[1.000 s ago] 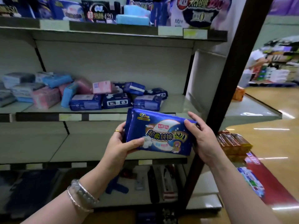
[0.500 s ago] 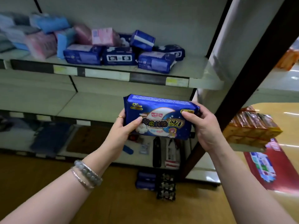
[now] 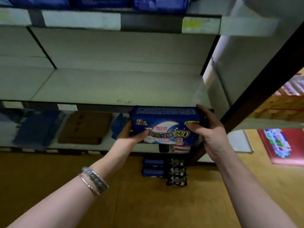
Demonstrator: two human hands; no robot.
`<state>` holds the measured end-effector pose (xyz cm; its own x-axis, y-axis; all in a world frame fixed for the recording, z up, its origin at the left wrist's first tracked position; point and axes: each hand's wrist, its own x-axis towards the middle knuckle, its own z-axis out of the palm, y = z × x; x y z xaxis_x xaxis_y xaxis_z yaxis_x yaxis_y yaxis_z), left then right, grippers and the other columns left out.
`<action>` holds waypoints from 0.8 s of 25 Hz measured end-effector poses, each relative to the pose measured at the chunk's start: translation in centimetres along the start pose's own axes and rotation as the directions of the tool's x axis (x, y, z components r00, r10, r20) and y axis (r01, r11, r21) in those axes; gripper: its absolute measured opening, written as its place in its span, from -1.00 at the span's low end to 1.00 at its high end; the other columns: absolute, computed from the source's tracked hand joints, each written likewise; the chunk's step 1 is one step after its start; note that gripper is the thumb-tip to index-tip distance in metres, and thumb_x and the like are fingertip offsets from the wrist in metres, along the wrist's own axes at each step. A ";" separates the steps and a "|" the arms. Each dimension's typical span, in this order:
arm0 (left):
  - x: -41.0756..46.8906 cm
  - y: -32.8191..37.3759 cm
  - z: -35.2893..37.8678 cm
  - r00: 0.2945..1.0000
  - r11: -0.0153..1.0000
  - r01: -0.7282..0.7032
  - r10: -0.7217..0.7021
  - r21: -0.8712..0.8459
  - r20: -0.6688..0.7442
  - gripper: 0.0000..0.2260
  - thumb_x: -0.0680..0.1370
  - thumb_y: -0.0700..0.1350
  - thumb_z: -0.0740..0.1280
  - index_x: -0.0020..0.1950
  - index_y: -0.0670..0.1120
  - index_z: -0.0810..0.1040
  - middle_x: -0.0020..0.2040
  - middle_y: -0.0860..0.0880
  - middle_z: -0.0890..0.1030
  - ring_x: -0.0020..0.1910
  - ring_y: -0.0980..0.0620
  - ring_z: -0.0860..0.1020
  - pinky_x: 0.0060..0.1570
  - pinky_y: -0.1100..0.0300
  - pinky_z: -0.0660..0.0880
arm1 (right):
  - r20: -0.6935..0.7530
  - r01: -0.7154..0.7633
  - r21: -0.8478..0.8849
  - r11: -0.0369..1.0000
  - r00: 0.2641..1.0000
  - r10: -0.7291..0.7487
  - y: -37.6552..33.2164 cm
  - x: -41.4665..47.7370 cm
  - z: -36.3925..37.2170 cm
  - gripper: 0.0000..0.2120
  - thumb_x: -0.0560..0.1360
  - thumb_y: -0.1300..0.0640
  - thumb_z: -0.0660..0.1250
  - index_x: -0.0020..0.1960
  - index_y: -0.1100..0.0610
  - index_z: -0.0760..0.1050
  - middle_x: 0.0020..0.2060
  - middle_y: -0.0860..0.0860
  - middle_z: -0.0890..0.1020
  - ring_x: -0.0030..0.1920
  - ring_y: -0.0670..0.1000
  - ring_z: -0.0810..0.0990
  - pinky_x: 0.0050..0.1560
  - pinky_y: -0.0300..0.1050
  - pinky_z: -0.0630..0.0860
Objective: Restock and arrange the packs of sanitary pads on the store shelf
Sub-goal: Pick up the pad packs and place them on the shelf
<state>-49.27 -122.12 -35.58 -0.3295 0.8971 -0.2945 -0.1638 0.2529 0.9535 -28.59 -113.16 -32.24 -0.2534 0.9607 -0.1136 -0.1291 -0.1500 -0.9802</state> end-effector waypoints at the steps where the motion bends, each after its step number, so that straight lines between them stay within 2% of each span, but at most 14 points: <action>1: 0.9 -1.5 -0.4 1.000 1.000 0.011 -0.011 0.010 -0.002 -0.74 0.46 -0.20 0.37 0.04 0.11 0.46 -0.01 0.10 0.60 0.04 0.08 0.56 0.15 0.19 0.44 | -0.012 -0.019 0.017 1.000 1.000 0.020 1.8 0.3 -0.1 -0.36 0.18 0.35 0.44 0.24 0.10 0.45 0.05 0.05 0.59 -0.05 -0.08 0.64 -0.19 -0.27 0.57; 4: 3.7 -6.5 -1.7 0.999 0.999 0.033 -0.034 0.026 0.042 -0.63 0.33 -0.11 0.44 0.11 0.07 0.49 0.04 0.05 0.62 0.10 0.01 0.57 0.19 0.08 0.44 | 0.019 -0.099 0.017 0.995 0.995 0.099 7.7 1.6 -0.7 -0.32 0.16 0.28 0.55 0.24 0.04 0.46 0.11 0.09 0.59 0.04 0.06 0.63 -0.13 -0.13 0.60; 6: 5.4 -9.9 -2.4 0.995 0.996 0.089 -0.089 0.006 0.043 -0.53 0.27 -0.13 0.52 0.14 0.03 0.51 0.11 -0.03 0.61 0.14 -0.07 0.56 0.20 -0.01 0.46 | 0.038 -0.137 -0.011 0.990 0.990 0.137 11.5 2.3 -1.0 -0.29 0.19 0.19 0.52 0.31 0.05 0.41 0.15 0.09 0.57 0.07 0.06 0.63 -0.09 -0.07 0.61; 8: 7.0 -13.4 -3.0 0.990 0.990 0.140 -0.139 -0.028 0.026 -0.61 0.34 -0.23 0.49 0.10 0.03 0.52 0.11 -0.07 0.60 0.14 -0.11 0.56 0.18 -0.04 0.47 | 0.024 -0.158 -0.033 0.987 0.987 0.159 15.1 3.0 -1.2 -0.30 0.17 0.20 0.46 0.30 0.04 0.40 0.16 0.08 0.55 0.09 0.07 0.61 -0.07 -0.06 0.62; 10: 8.2 -17.1 -3.4 0.986 0.986 0.167 -0.166 -0.020 0.028 -0.64 0.38 -0.23 0.44 0.14 0.01 0.52 0.12 -0.07 0.62 0.13 -0.09 0.57 0.18 -0.03 0.48 | 0.014 -0.199 -0.052 0.979 0.980 0.200 18.6 3.6 -1.5 -0.34 0.17 0.20 0.44 0.25 -0.02 0.41 0.15 0.05 0.54 0.10 0.07 0.60 -0.03 0.00 0.62; 13: 10.1 -22.9 -3.9 0.978 0.977 0.207 -0.205 -0.051 0.045 -0.51 0.31 -0.15 0.46 0.22 0.00 0.50 0.15 -0.07 0.61 0.13 -0.06 0.58 0.17 -0.02 0.49 | 0.014 -0.255 -0.065 0.965 0.966 0.256 24.6 5.0 -2.1 -0.38 0.21 0.25 0.45 0.22 -0.05 0.41 0.14 0.01 0.52 0.10 0.06 0.58 0.01 0.04 0.59; 17: 11.9 -29.4 -4.4 0.962 0.961 0.274 -0.274 -0.031 0.022 -0.50 0.38 -0.23 0.42 0.31 -0.07 0.43 0.17 -0.09 0.59 0.15 -0.05 0.56 0.17 0.03 0.48 | 0.034 -0.275 -0.104 0.956 0.959 0.280 31.8 6.7 -2.9 -0.47 0.29 0.38 0.43 0.13 -0.06 0.44 0.08 -0.02 0.55 0.04 -0.01 0.60 -0.06 -0.09 0.62; 20: 13.7 -34.7 -5.2 0.938 0.937 0.345 -0.347 0.044 0.022 -0.63 0.42 -0.28 0.42 0.18 -0.03 0.48 0.06 0.00 0.60 -0.05 0.15 0.58 -0.08 0.32 0.53 | 0.093 -0.276 -0.251 0.928 0.947 0.307 38.2 8.1 -4.0 -0.45 0.26 0.40 0.47 0.10 -0.06 0.43 0.05 -0.05 0.56 0.04 -0.07 0.57 -0.16 -0.23 0.60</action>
<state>-52.93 -120.53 -73.01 -0.2317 0.7615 -0.6053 -0.2261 0.5630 0.7949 -31.79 -110.15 -71.22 -0.3686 0.8422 -0.3934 0.1909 -0.3457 -0.9187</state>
